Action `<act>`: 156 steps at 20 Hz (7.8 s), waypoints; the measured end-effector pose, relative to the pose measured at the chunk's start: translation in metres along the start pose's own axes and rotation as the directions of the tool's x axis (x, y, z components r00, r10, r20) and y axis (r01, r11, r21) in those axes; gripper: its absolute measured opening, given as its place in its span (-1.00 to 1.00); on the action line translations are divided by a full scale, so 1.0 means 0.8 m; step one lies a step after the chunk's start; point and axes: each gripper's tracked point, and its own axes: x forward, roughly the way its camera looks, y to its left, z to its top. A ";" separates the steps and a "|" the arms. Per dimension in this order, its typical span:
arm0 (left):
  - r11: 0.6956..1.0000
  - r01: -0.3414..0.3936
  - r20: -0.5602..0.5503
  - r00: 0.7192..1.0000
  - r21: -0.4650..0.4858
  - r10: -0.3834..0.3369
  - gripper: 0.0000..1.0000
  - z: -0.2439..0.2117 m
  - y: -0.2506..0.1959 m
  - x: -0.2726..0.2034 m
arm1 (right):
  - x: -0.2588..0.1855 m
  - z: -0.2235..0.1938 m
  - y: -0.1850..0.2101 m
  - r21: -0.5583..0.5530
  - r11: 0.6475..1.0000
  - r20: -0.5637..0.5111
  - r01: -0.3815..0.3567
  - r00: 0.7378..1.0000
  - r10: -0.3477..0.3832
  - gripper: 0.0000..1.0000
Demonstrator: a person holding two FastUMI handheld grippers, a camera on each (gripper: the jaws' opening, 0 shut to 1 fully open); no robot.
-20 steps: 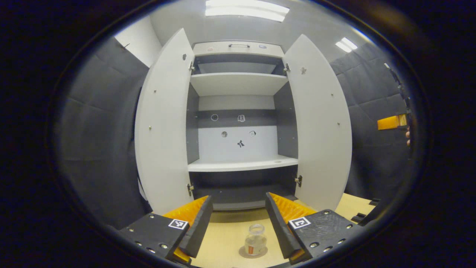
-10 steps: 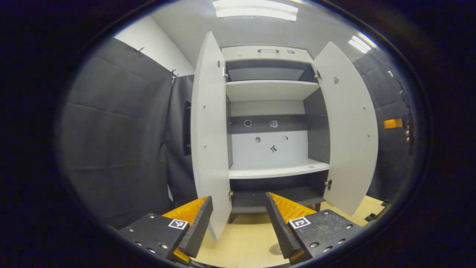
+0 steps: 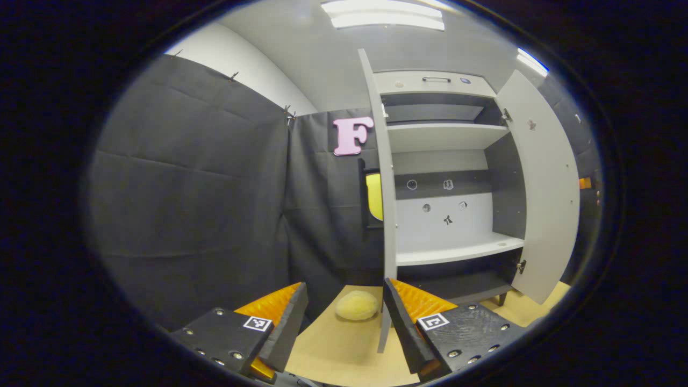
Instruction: Grasp the bottle in the cabinet with the left hand and place it on the coaster, then close the right door with the right hand and the left door with the left hand.
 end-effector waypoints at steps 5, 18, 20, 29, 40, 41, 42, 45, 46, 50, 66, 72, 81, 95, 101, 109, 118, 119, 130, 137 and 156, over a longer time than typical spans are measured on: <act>1.000 -0.027 0.013 1.000 0.009 0.027 0.67 -0.001 0.044 0.008 | -0.006 0.004 0.003 -0.027 0.999 0.000 0.028 1.000 -0.028 0.89; 0.999 0.028 -0.010 1.000 -0.030 -0.029 0.67 -0.029 0.088 0.050 | -0.038 0.005 0.073 -0.051 0.999 0.006 0.014 1.000 -0.014 0.89; 0.999 0.034 -0.011 0.999 -0.039 -0.034 0.67 -0.033 0.095 0.055 | -0.042 0.003 0.086 -0.040 0.999 0.003 0.005 1.000 -0.005 0.83; 0.998 0.027 -0.013 1.000 -0.053 -0.028 0.67 -0.042 0.123 0.066 | -0.044 0.004 0.140 -0.015 0.998 0.018 -0.053 0.998 0.054 0.90; 0.997 -0.001 -0.028 1.000 -0.072 -0.001 0.67 -0.052 0.164 0.075 | -0.021 0.003 0.227 -0.010 0.982 0.009 -0.188 0.982 0.188 0.89; 0.997 -0.004 -0.032 0.999 -0.078 0.001 0.67 -0.053 0.168 0.077 | -0.019 0.004 0.236 -0.011 0.979 0.007 -0.202 0.979 0.202 0.89; 0.997 -0.006 -0.037 0.999 -0.083 0.002 0.67 -0.053 0.170 0.079 | -0.016 0.000 0.241 -0.016 0.976 0.001 -0.218 0.976 0.218 0.89; 0.996 -0.002 -0.044 0.999 -0.091 -0.002 0.67 -0.051 0.171 0.082 | -0.013 -0.001 0.257 -0.048 0.973 0.001 -0.225 0.974 0.225 0.89; 0.995 0.001 -0.047 0.999 -0.095 -0.005 0.67 -0.049 0.171 0.083 | -0.012 -0.002 0.259 -0.050 0.974 0.006 -0.220 0.975 0.221 0.89; 0.992 0.020 -0.060 0.998 -0.124 -0.027 0.67 -0.039 0.175 0.086 | -0.022 -0.007 0.254 -0.019 0.973 0.004 -0.229 0.973 0.229 0.90; 0.981 0.172 -0.022 0.984 -0.085 -0.175 0.62 0.082 0.096 0.184 | -0.082 -0.082 0.161 -0.027 0.984 -0.081 -0.177 0.981 0.175 0.91; 0.970 0.225 0.006 0.974 -0.091 -0.225 0.62 0.099 0.038 0.193 | -0.100 -0.097 0.127 -0.034 0.985 -0.101 -0.170 0.981 0.166 0.84; 0.984 0.178 0.025 0.984 -0.025 -0.177 0.66 0.100 0.017 0.185 | -0.109 -0.112 0.067 -0.026 0.989 -0.126 -0.144 0.982 0.140 0.91; 0.969 0.234 0.053 0.972 -0.077 -0.230 0.67 0.104 -0.082 0.156 | -0.114 -0.106 0.049 -0.044 0.979 -0.119 -0.199 0.974 0.193 0.90; 0.956 0.274 0.056 0.961 -0.106 -0.269 0.67 0.102 -0.129 0.152 | -0.117 -0.103 0.035 -0.058 0.979 -0.115 -0.198 0.975 0.190 0.91; 0.929 0.348 0.089 0.936 -0.126 -0.339 0.67 0.108 -0.217 0.170 | -0.129 -0.107 0.003 -0.050 0.984 -0.119 -0.172 0.979 0.165 0.91; 0.944 0.324 0.100 0.943 -0.059 -0.317 0.67 0.105 -0.243 0.169 | -0.132 -0.098 -0.024 -0.037 0.978 -0.089 -0.205 0.976 0.201 0.90; 0.949 0.310 0.104 0.947 -0.053 -0.304 0.67 0.108 -0.236 0.162 | -0.131 -0.094 -0.024 -0.032 0.975 -0.081 -0.219 0.973 0.216 0.90; 0.980 0.195 0.093 0.976 0.037 -0.197 0.64 0.111 -0.129 0.028 | -0.148 -0.064 0.011 0.015 0.938 -0.021 -0.347 0.937 0.348 0.91; 0.980 0.190 0.096 0.976 0.053 -0.194 0.65 0.113 -0.071 -0.025 | -0.184 -0.031 0.032 0.007 0.940 0.021 -0.342 0.940 0.342 0.90; 0.993 0.117 0.076 0.990 0.029 -0.119 0.65 0.095 0.045 -0.093 | -0.253 -0.010 0.034 -0.008 0.950 0.095 -0.312 0.946 0.311 0.90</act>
